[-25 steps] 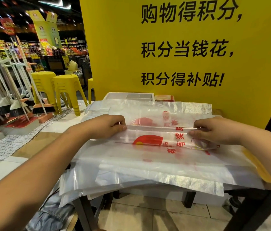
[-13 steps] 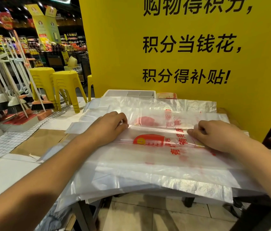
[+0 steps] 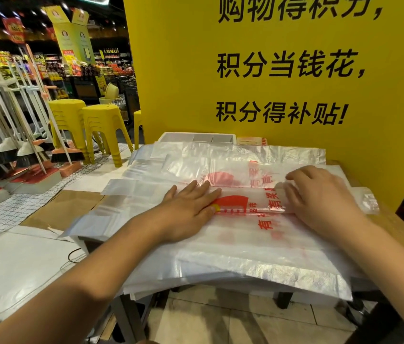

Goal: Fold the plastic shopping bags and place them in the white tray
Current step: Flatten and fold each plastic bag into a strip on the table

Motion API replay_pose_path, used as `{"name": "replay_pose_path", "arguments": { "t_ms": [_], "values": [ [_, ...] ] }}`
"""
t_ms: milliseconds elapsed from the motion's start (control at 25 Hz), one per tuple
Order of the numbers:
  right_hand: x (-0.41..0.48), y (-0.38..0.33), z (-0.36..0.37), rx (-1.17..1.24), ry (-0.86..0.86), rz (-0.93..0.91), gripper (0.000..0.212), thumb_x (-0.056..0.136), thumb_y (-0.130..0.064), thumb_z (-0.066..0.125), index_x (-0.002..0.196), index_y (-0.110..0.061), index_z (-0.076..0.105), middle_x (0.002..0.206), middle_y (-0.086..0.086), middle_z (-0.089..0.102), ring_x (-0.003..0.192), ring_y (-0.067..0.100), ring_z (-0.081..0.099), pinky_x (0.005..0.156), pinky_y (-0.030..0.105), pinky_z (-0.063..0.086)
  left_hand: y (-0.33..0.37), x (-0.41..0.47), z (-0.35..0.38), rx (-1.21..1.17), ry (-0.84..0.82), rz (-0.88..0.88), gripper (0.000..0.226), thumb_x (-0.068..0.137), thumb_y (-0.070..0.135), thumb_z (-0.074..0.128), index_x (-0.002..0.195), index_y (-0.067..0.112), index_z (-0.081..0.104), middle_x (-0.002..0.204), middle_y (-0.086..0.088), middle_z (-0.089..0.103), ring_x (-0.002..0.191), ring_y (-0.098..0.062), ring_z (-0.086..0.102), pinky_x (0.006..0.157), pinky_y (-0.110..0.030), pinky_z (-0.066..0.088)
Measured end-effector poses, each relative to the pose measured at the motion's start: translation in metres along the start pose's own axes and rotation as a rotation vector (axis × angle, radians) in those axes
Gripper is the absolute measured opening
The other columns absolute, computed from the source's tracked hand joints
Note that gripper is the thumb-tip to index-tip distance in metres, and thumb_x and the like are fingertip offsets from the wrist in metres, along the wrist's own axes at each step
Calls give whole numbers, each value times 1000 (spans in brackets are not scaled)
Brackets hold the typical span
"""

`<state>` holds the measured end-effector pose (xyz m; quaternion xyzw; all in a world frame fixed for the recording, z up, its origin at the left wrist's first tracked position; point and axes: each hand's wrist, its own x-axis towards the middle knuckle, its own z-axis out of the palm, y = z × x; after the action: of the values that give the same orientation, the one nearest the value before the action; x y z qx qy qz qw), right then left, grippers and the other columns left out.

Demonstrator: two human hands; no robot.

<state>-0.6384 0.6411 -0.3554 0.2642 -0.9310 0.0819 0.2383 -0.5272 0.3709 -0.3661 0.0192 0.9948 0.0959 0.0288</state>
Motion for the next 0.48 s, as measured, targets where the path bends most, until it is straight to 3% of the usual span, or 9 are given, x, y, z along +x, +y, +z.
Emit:
{"name": "replay_pose_path", "arguments": {
  "t_ms": [80,200,480],
  "values": [
    [-8,-17,-7,127,-212,-122,53,102,-49,30,150,-29,38,159,-1,32,145,22,29,117,42,27,-1,1,0,6,-10,-10,53,104,57,16,155,51,2,164,19,-11,150,-5,-18,122,-43,-12],
    [-13,-27,-2,160,-496,-161,57,103,-55,21,157,-39,13,166,-10,2,153,12,0,124,35,6,-1,3,-1,3,-15,-19,52,104,58,14,154,53,2,164,20,-12,150,-6,-19,122,-43,-12],
    [-19,3,4,152,-631,-4,70,88,-71,1,154,-48,-3,165,-9,-12,152,13,-11,123,39,-5,-23,-2,-3,32,-24,-229,54,101,63,9,153,54,-1,165,13,-17,152,-19,-19,121,-49,-12]
  ]
}}
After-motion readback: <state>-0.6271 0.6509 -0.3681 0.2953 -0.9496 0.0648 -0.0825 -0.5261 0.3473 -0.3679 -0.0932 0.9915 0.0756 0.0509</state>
